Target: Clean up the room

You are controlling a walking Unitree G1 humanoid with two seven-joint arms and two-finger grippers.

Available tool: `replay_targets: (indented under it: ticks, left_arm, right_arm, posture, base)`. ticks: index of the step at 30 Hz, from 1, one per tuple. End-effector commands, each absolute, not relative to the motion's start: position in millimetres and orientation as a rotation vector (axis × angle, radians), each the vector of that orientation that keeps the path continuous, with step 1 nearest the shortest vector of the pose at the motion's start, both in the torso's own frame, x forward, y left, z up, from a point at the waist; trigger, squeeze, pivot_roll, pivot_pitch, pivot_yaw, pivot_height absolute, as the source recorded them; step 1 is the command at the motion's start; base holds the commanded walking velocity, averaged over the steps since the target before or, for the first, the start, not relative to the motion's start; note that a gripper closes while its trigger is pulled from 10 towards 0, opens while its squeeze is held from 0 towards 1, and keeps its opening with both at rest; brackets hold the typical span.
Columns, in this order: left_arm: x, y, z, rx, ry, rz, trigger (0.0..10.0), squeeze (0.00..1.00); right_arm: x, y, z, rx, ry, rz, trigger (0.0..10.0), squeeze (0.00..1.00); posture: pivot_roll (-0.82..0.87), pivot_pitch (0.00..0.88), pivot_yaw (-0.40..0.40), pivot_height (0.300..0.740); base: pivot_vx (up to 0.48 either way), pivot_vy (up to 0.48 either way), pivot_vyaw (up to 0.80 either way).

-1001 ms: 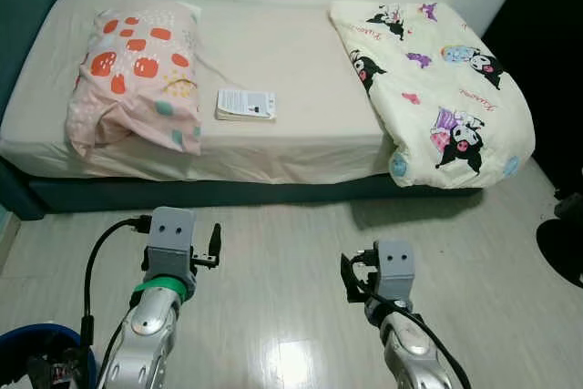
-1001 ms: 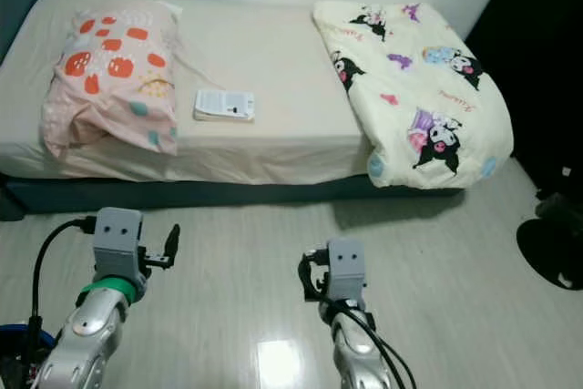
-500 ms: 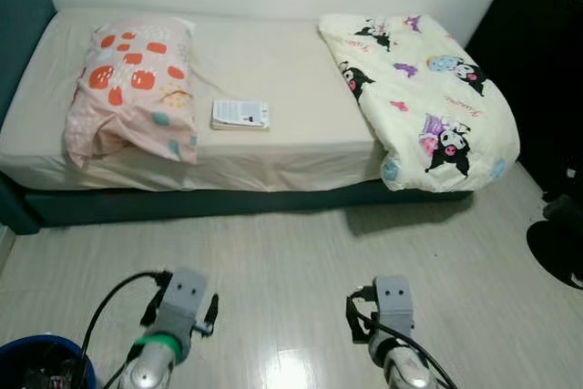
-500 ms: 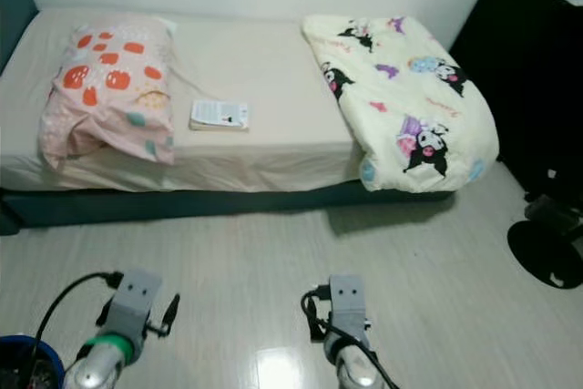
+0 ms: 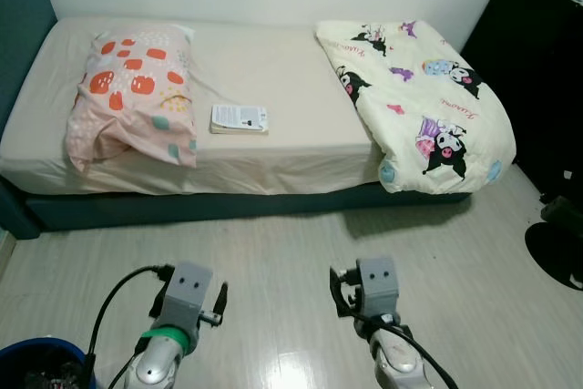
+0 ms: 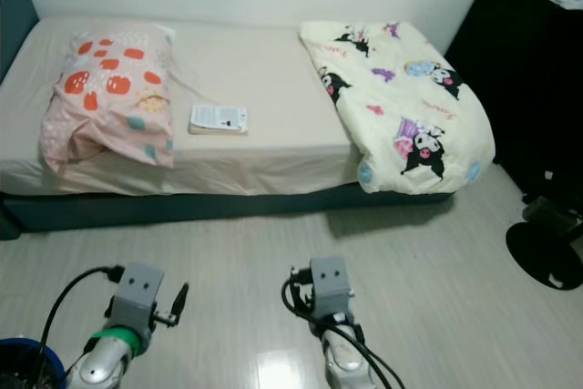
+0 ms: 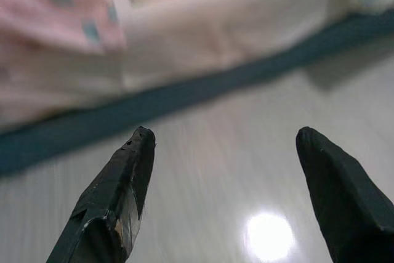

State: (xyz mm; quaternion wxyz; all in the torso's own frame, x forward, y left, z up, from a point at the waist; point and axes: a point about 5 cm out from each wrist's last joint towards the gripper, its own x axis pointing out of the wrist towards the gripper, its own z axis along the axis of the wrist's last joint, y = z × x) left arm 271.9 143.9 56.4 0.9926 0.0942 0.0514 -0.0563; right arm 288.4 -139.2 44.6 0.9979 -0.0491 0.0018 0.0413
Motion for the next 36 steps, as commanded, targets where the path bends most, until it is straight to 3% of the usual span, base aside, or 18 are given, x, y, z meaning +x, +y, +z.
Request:
replay_targets:
  ticks: [1,10,22,36]
  left_arm:
    - [274,138,66,0.175,0.052,-0.129,10.0,0.0]
    - [279,136,76,0.201,0.005,-0.144,10.0,0.0]
    - [280,157,71,0.203,0.074,-0.054,10.0,0.0]
    - [276,150,66,0.185,0.079,-0.065,10.0,0.0]
  right_arm:
    - [289,-145,50,-0.101,-0.029,0.057,10.0,0.0]
    - [292,-145,55,-0.088,-0.047,0.061,10.0,0.0]
    - [296,-136,50,-0.072,-0.005,0.117,10.0,0.0]
    - [297,-131,53,-0.067,-0.012,0.148,10.0,0.0]
  posture:
    - [0.01,0.021,-0.024,0.74]
    - [0.01,0.007,-0.024,0.74]
    - [0.05,0.0,-0.038,0.74]
    - [0.04,0.0,-0.039,0.74]
  base:
    - [0.0,0.0,0.0]
    - [0.0,0.0,0.0]
    - [0.0,0.0,0.0]
    - [0.0,0.0,0.0]
